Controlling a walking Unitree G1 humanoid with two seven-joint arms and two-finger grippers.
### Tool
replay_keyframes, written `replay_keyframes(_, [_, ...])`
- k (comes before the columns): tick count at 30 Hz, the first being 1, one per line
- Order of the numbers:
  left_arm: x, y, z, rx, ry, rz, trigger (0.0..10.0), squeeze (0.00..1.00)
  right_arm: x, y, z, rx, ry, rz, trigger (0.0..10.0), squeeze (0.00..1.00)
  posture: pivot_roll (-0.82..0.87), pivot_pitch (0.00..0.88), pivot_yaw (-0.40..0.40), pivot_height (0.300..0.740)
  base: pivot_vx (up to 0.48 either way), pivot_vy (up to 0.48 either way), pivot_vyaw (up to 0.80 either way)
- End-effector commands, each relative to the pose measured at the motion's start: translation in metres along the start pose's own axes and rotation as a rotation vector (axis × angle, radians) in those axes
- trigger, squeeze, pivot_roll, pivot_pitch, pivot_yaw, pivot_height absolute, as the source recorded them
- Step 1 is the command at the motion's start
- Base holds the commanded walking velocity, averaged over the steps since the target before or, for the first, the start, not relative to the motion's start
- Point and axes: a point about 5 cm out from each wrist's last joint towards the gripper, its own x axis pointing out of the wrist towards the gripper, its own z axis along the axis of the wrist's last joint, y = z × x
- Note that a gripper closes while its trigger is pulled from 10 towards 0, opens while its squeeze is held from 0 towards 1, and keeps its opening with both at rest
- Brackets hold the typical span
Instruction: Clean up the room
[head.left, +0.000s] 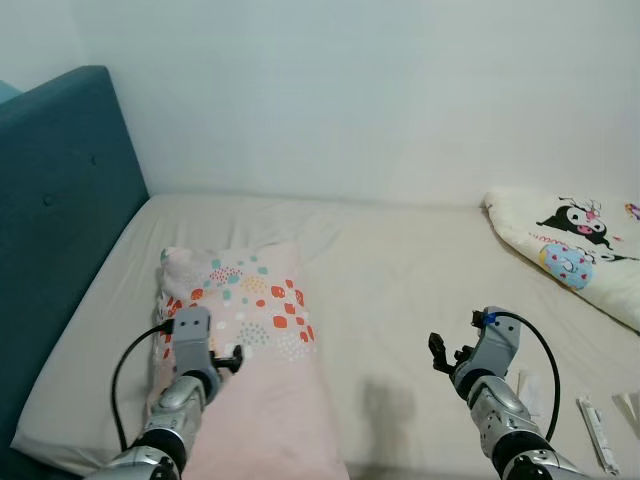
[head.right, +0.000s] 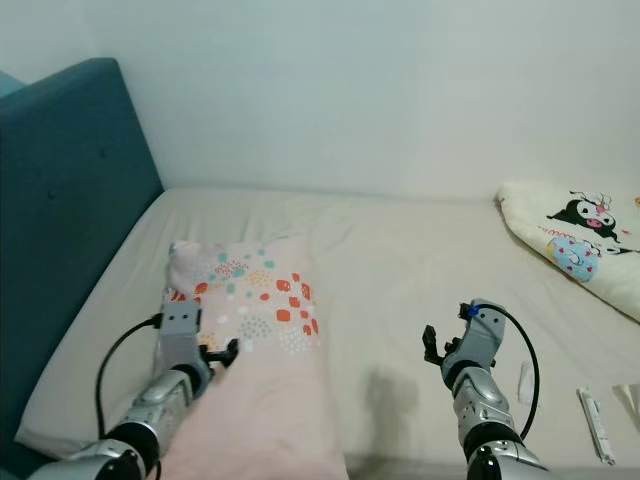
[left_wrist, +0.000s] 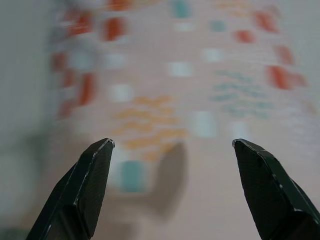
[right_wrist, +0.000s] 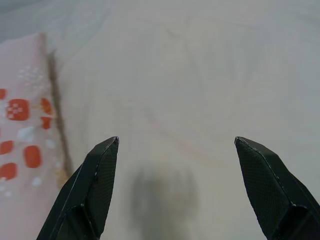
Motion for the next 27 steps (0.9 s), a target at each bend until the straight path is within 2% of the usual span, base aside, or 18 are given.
replay_keyframes(1, [-0.002, 0.007, -0.008, 0.015, 0.046, 0.041, 10.0, 0.0, 0.003, 0.007, 0.003, -0.006, 0.005, 0.023, 10.0, 0.0, -0.13, 0.0, -0.024, 0.74, 0.0, 0.0, 0.0])
replay_keyframes(6, [-0.004, 0.012, -0.013, -0.039, 0.066, 0.075, 10.0, 0.0, 0.004, 0.009, 0.004, -0.011, 0.012, 0.025, 10.0, 0.0, -0.13, 0.0, -0.022, 0.74, 0.0, 0.0, 0.0])
replay_keyframes(7, [-0.004, 0.012, -0.015, -0.082, 0.075, 0.069, 10.0, 0.0, 0.004, 0.01, 0.005, -0.01, 0.006, 0.025, 10.0, 0.0, -0.13, 0.0, -0.023, 0.74, 0.0, 0.0, 0.0])
replay_keyframes(8, [-0.005, 0.008, -0.019, -0.165, 0.097, 0.035, 10.0, 0.0, 0.004, 0.01, 0.007, -0.01, -0.005, 0.025, 10.0, 0.0, -0.13, 0.0, -0.024, 0.74, 0.0, 0.0, 0.0])
replay_keyframes(9, [-0.005, 0.008, -0.019, -0.165, 0.097, 0.035, 10.0, 0.0, 0.004, 0.01, 0.007, -0.01, -0.005, 0.025, 10.0, 0.0, -0.13, 0.0, -0.024, 0.74, 0.0, 0.0, 0.0])
replay_keyframes(10, [-0.005, 0.005, -0.022, -0.208, 0.118, 0.007, 10.0, 0.0, 0.004, 0.01, 0.008, -0.013, -0.007, 0.025, 10.0, 0.0, -0.13, 0.0, -0.025, 0.74, 0.0, 0.0, 0.0])
replay_keyframes(12, [-0.006, 0.002, -0.026, -0.232, 0.143, -0.022, 10.0, 0.0, 0.005, 0.01, 0.008, -0.016, -0.008, 0.025, 10.0, 0.0, -0.13, 0.0, -0.025, 0.74, 0.0, 0.0, 0.0])
replay_keyframes(13, [-0.006, 0.002, -0.026, -0.232, 0.143, -0.022, 10.0, 0.0, 0.005, 0.01, 0.008, -0.016, -0.008, 0.025, 10.0, 0.0, -0.13, 0.0, -0.025, 0.74, 0.0, 0.0, 0.0])
replay_keyframes(14, [-0.01, -0.002, -0.038, -0.131, 0.214, -0.032, 10.0, 0.0, 0.005, 0.012, 0.011, -0.012, -0.018, 0.034, 10.0, 0.0, -0.13, 0.0, -0.026, 0.74, 0.0, 0.0, 0.0])
replay_keyframes(17, [-0.012, -0.001, -0.045, -0.073, 0.243, -0.01, 10.0, 0.0, 0.006, 0.014, 0.013, -0.013, -0.026, 0.046, 10.0, 0.0, -0.14, 0.0, -0.025, 0.74, 0.0, 0.0, 0.0])
replay_keyframes(22, [-0.015, 0.008, -0.049, -0.028, 0.252, 0.08, 10.0, 0.0, 0.008, 0.016, 0.016, -0.011, -0.013, 0.054, 10.0, 0.0, -0.15, 0.0, -0.025, 0.73, 0.0, 0.0, 0.0])
replay_keyframes(27, [-0.014, 0.014, -0.047, -0.041, 0.249, 0.131, 10.0, 0.0, 0.008, 0.016, 0.017, -0.012, -0.023, 0.064, 10.0, 0.0, -0.16, 0.0, -0.025, 0.715, 0.0, 0.0, 0.0])
